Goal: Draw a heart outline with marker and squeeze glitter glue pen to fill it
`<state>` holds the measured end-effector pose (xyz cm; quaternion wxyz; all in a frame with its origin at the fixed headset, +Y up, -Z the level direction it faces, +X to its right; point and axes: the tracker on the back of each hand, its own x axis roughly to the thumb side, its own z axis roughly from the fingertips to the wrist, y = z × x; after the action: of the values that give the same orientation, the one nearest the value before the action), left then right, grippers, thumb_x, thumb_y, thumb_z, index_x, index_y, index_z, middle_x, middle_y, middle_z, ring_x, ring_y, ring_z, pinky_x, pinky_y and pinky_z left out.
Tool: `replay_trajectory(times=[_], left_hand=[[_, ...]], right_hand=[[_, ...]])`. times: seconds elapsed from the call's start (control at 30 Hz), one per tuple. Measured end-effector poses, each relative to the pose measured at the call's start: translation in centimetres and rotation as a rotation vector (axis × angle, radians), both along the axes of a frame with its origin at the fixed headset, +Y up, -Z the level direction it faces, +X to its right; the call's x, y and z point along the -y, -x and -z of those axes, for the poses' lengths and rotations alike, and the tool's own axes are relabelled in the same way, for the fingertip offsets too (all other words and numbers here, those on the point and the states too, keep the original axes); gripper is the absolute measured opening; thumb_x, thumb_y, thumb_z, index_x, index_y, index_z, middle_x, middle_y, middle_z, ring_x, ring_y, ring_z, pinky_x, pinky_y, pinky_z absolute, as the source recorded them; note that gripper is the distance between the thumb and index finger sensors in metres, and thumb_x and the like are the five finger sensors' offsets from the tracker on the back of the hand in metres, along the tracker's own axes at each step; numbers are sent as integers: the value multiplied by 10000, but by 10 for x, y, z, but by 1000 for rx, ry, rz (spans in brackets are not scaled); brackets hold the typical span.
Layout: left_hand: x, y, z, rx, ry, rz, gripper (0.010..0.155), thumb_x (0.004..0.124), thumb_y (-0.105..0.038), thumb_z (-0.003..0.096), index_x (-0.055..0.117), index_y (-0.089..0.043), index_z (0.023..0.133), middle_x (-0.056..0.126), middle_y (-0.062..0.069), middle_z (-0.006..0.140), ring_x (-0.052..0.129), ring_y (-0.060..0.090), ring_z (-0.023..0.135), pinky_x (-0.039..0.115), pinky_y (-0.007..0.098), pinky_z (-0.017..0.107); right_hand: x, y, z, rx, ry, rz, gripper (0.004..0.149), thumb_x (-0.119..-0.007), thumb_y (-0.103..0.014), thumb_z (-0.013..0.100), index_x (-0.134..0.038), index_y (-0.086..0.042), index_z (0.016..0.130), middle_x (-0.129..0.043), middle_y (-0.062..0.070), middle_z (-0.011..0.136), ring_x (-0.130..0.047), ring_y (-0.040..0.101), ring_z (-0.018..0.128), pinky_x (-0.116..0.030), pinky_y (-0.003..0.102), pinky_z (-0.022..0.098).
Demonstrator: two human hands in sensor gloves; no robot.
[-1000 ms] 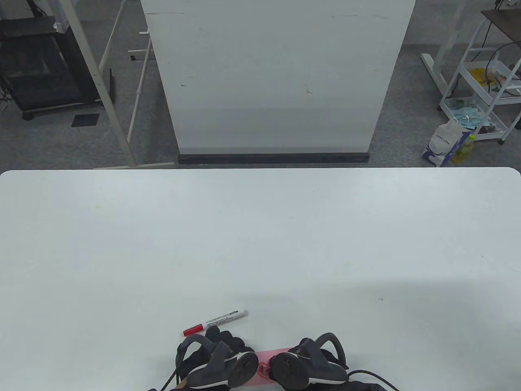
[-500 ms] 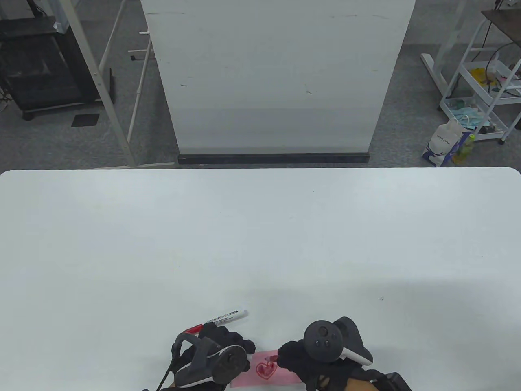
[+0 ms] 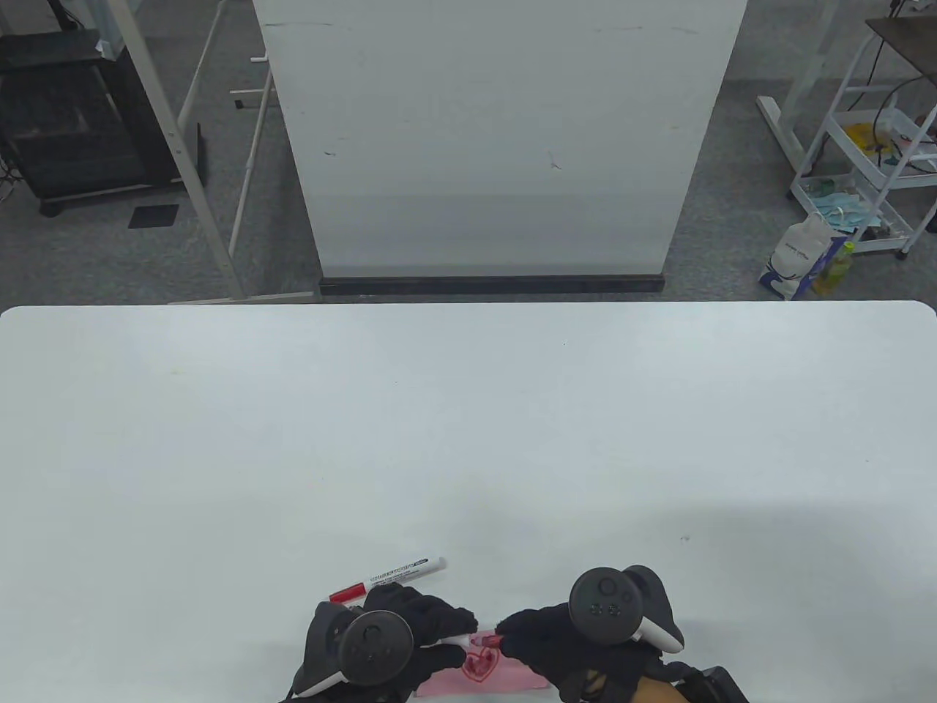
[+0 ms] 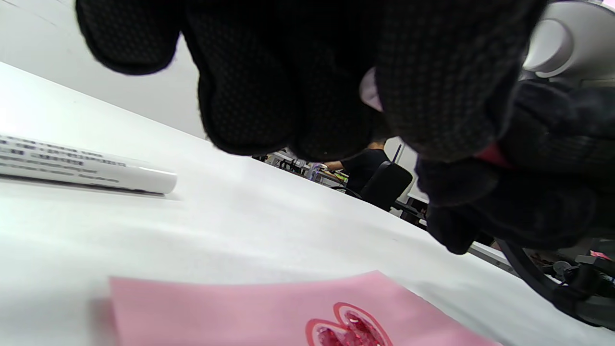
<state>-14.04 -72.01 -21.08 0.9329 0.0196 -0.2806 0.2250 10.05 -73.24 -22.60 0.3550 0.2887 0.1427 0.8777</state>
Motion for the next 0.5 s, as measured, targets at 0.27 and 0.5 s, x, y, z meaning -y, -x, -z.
replay_trajectory(times=[0.27, 0.5], left_hand=[[3, -8, -5, 51, -29, 21, 443, 943, -435, 361, 929, -303, 784, 1028, -30, 732, 1017, 236, 634, 704, 625, 640], [0, -7, -9, 82, -162, -8, 440, 941, -434, 353, 941, -290, 769, 1052, -15, 683, 1046, 217, 564, 742, 597, 623]], right_hand=[[5, 7, -4, -18, -9, 0, 466, -748, -459, 432, -920, -167, 752, -989, -14, 308, -924, 121, 76, -835, 435, 442], [6, 5, -5, 7, 41, 70, 467, -743, -462, 436, -923, -162, 745, -989, -22, 297, -922, 112, 65, -844, 423, 434]])
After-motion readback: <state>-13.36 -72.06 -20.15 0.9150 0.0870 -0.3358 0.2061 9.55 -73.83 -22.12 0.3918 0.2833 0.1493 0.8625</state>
